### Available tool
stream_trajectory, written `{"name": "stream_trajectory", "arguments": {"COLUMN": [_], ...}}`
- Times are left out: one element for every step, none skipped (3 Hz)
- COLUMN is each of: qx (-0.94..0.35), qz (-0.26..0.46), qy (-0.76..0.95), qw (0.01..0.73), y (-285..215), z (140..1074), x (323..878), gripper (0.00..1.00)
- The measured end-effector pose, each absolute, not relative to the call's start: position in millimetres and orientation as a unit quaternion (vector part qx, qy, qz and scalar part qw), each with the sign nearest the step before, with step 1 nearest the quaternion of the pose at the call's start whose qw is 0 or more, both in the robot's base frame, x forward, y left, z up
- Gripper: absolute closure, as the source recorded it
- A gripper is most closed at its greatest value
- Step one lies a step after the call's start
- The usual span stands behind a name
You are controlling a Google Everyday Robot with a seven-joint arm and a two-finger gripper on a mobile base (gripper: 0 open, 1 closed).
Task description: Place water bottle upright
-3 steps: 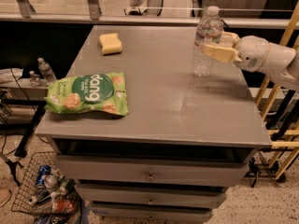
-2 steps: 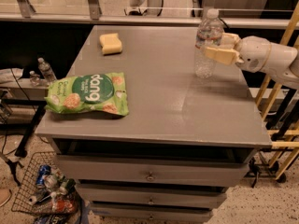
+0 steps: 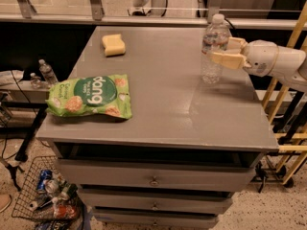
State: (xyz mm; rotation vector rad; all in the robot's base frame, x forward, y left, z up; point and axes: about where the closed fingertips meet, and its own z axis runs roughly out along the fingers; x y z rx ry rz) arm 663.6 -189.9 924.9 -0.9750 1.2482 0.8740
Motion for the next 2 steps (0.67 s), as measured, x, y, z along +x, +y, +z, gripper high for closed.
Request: {"name": "stream_trajectory", "arguments": {"qx": [-0.42,-0.41], "qz": [0.384,0.392], "qy": [0.543,0.537], "qw": [0.618,0.624], "y": [-191.2,-193.1], "z": [921.1,917.1], "x": [663.4,661.7], "gripper": [1.0,1.0]}}
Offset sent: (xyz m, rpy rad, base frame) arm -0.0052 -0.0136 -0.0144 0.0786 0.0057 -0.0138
